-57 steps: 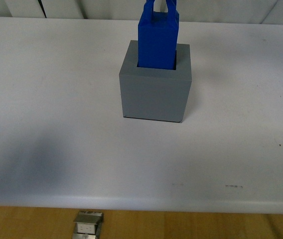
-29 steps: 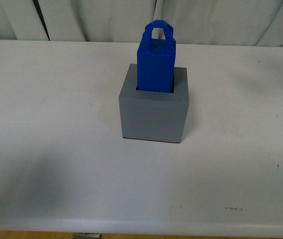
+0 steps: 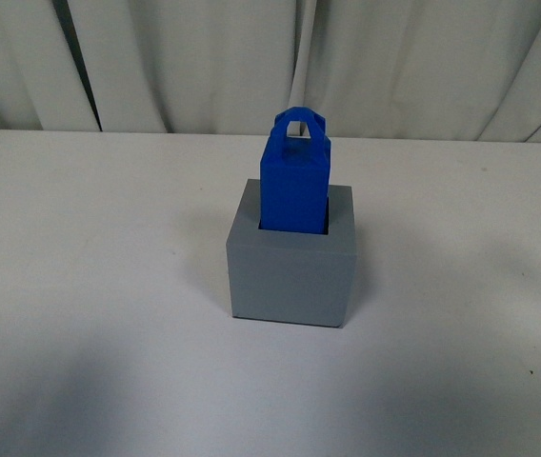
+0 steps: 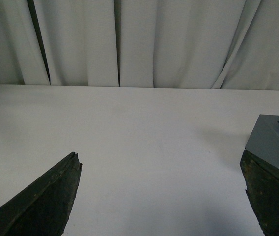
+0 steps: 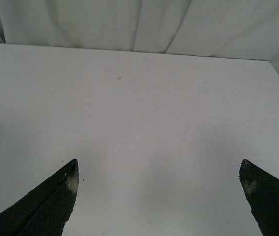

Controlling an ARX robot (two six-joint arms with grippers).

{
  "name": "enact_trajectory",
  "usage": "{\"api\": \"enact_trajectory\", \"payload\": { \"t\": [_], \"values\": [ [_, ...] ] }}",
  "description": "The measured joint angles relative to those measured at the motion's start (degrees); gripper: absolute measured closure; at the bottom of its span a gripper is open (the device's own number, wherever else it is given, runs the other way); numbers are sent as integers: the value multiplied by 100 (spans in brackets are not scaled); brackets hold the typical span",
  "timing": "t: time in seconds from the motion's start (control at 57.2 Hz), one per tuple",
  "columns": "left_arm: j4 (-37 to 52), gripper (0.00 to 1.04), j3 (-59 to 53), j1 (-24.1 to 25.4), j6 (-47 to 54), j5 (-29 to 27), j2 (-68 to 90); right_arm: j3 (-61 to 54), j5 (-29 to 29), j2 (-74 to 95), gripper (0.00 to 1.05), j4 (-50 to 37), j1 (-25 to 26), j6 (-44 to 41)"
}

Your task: Insert blue part into gray base

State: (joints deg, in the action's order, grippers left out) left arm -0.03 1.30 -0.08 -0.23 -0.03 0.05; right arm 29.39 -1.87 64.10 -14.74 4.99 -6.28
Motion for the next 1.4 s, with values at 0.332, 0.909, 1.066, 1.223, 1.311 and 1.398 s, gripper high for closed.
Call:
{"api": "enact_trajectory", "payload": {
  "t": [0.332, 0.909, 1.066, 1.223, 1.311, 1.398],
  "values": [
    [0, 6, 0, 0, 0, 0, 0, -750, 629, -31, 19, -1460, 153, 345],
    [0, 6, 0, 0, 0, 0, 0, -2507, 190, -2055, 103, -2380, -479, 560],
    [0, 6, 0, 2, 0, 0, 0, -2802, 190, -2494, 103, -2328, -479, 564],
    [0, 6, 0, 0, 0, 2, 0, -2907, 190, -3073, 103, -1788, -481, 566],
    [0, 6, 0, 0, 0, 0, 0, -2907, 190, -3379, 103, -1523, -481, 566],
    [0, 6, 0, 0, 0, 0, 0, -2907, 192, -3733, 103, -1174, -483, 566]
  ]
}}
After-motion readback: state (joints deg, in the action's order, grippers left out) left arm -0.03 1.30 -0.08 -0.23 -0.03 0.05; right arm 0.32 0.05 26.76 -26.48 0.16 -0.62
